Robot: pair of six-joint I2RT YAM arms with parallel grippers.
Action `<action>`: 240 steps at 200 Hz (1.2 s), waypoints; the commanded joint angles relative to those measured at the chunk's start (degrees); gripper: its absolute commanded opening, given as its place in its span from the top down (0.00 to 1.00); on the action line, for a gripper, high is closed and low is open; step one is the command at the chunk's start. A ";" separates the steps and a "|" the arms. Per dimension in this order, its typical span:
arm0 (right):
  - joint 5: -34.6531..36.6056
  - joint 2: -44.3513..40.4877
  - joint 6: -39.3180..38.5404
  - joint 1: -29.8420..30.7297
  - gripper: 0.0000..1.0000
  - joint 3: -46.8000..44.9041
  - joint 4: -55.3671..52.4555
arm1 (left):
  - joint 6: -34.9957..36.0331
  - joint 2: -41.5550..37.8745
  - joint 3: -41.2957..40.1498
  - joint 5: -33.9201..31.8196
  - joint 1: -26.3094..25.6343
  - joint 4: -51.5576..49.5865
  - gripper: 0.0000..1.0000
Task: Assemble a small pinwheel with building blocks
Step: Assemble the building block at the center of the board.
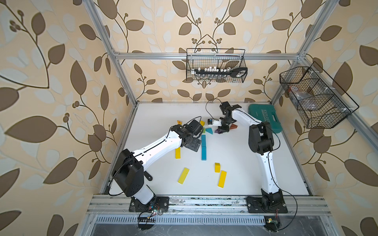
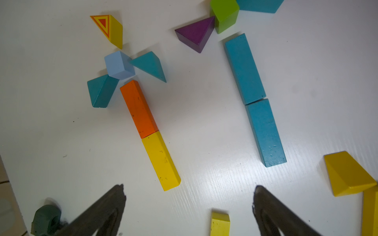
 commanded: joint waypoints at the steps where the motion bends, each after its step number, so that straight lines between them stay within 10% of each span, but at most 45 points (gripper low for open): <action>1: -1.09 2.27 -2.80 -0.64 0.95 1.98 -2.29 | 0.33 0.53 1.28 0.89 0.68 -0.77 0.01; 48: 0.08 3.77 -4.38 -0.63 0.86 3.45 -2.65 | 0.42 1.45 1.79 1.04 0.94 -1.03 0.01; 77: -0.71 3.10 -4.33 -0.56 0.61 3.50 -2.52 | 0.50 2.01 1.99 1.26 1.12 -0.86 0.01; 188: -0.77 -9.02 -0.47 0.35 0.45 1.47 -4.10 | -0.14 1.03 1.40 2.32 1.29 -0.29 0.01; 240: 0.69 -23.58 12.64 0.62 0.00 -7.03 -1.22 | -1.58 -3.31 -1.22 2.02 1.29 1.10 0.01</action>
